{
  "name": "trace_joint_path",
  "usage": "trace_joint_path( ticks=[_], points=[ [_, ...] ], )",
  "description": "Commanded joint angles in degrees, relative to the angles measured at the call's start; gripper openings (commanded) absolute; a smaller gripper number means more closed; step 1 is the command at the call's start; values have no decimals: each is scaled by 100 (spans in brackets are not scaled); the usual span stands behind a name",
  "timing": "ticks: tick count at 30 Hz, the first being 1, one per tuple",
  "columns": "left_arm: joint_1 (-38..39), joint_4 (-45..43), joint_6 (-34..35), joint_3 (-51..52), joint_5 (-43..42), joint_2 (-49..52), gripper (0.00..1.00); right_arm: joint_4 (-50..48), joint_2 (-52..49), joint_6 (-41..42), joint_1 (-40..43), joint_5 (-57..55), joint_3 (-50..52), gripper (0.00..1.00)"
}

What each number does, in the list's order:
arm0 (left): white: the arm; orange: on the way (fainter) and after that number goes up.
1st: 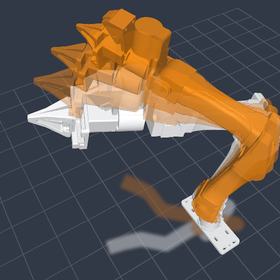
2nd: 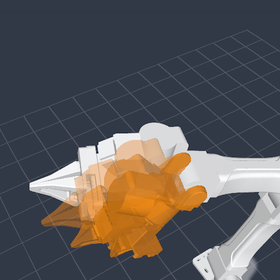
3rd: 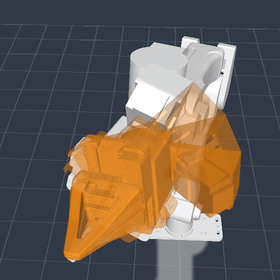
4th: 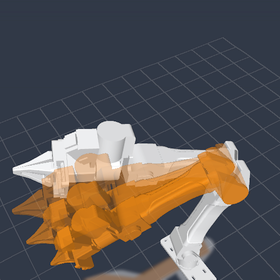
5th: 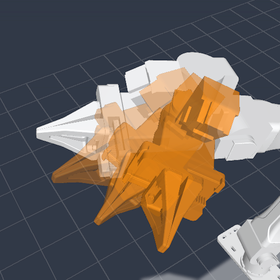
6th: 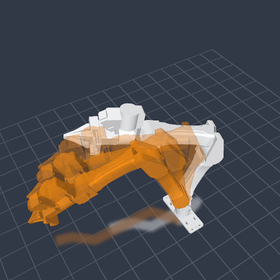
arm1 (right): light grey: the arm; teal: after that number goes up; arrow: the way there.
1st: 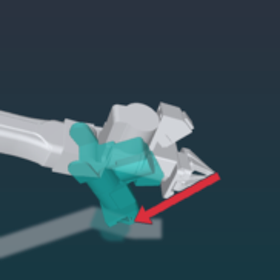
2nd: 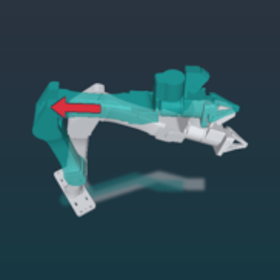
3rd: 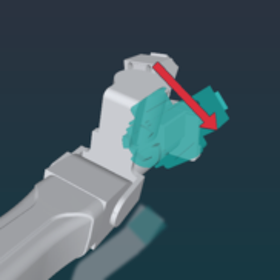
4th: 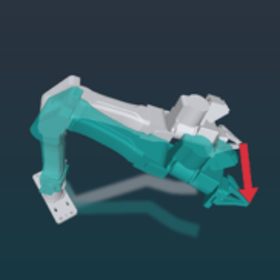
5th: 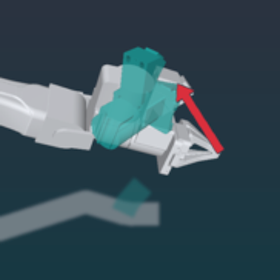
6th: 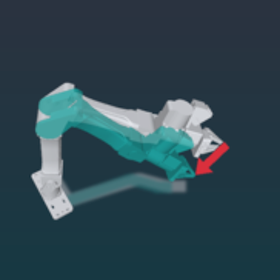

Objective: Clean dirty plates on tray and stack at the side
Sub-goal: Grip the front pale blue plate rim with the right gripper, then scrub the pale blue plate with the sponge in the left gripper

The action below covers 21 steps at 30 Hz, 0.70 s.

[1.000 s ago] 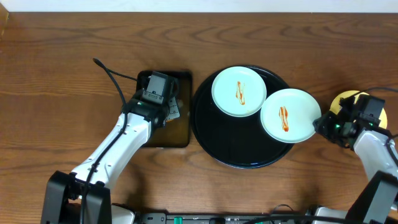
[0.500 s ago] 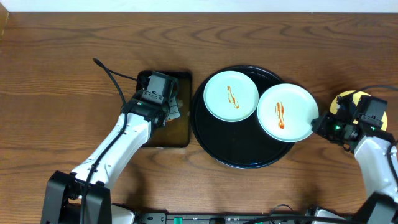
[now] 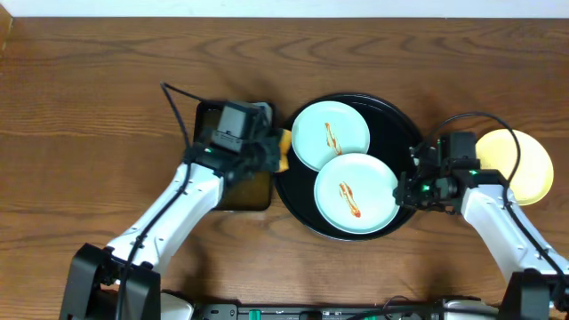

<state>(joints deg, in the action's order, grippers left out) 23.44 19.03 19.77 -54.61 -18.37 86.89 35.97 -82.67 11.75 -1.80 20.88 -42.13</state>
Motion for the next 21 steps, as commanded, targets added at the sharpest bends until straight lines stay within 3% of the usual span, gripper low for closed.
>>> trace_joint_path(
  ticks=[1, 12, 21],
  points=[
    [597, -31, -52, -37, -520, -7, 7, -68, -214, 247, -203, -146, 26, 1],
    [2339, -883, 1106, -37, -520, 704, 8, -48, -295, 450, -313, -479, 26, 1],
    [2710, -1338, 1150, -37, -496, 1517, 8, -39, -295, 450, -313, -476, 26, 1]
  ],
)
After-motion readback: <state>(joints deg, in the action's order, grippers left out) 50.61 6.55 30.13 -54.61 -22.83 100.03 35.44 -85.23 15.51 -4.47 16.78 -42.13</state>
